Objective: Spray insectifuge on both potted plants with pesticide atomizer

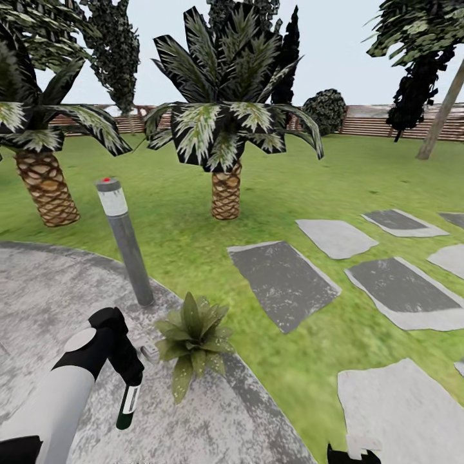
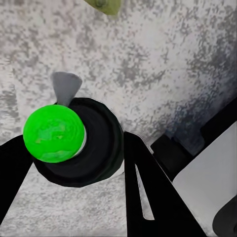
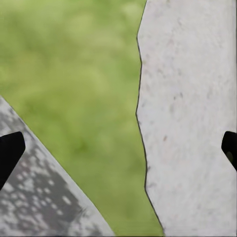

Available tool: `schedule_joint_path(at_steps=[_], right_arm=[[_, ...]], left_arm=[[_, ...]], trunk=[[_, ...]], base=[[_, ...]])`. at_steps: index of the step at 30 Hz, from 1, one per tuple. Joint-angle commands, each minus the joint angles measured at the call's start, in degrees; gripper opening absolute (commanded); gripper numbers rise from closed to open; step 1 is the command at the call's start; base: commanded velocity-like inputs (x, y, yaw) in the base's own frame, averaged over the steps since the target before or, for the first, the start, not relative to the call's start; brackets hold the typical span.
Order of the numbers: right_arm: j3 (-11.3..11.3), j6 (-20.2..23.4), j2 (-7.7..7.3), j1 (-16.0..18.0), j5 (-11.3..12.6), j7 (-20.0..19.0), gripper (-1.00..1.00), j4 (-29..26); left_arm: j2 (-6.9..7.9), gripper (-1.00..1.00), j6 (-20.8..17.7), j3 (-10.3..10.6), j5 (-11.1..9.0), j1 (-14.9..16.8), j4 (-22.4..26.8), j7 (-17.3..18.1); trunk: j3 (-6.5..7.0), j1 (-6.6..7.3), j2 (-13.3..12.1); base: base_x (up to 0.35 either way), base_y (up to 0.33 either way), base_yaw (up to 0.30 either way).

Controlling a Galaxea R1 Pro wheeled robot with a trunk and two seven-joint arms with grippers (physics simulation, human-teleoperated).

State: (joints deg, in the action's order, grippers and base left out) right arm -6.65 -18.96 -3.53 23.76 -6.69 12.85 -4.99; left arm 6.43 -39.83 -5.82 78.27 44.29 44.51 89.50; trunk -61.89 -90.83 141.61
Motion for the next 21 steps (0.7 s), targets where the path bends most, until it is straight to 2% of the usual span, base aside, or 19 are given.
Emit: schedule_joint_path(at_steps=[1, 7, 13, 16, 21], right_arm=[[-0.5, -0.2, 0.01, 0.1, -0.6, 0.2, 1.0, 0.1], [-0.5, -0.2, 0.01, 0.1, -0.6, 0.2, 1.0, 0.1], [-0.5, -0.3, 0.01, 0.1, -0.6, 0.2, 1.0, 0.1], [-0.5, -0.3, -0.03, 0.1, -0.6, 0.1, 1.0, 0.1], [-0.4, -0.3, -0.32, 0.1, -0.8, 0.0, 1.0, 0.2]], left_arm=[[-0.06, -1.0, -0.6, -0.2, 0.4, 0.0, 0.1, 0.5], [-0.1, -1.0, -0.6, -0.3, 0.4, 0.0, 0.1, 0.5], [-0.08, -1.0, -0.6, -0.2, 0.4, 0.0, 0.1, 0.5], [-0.16, -1.0, -0.6, 0.1, 0.4, -0.1, 0.1, 0.5], [-0.07, -1.0, -0.5, 0.2, 0.4, -0.2, -0.3, 0.5]], trunk=[[-0.05, 0.03, 0.0], [-0.05, 0.03, 0.0], [-0.05, 0.03, 0.0], [-0.05, 0.03, 0.0], [-0.05, 0.03, 0.0]], base=[[-0.188, 0.28, -0.262], [-0.089, 0.312, -0.262], [0.048, 0.326, -0.25], [0.133, 0.207, -0.08], [0.027, 0.034, -0.012]])
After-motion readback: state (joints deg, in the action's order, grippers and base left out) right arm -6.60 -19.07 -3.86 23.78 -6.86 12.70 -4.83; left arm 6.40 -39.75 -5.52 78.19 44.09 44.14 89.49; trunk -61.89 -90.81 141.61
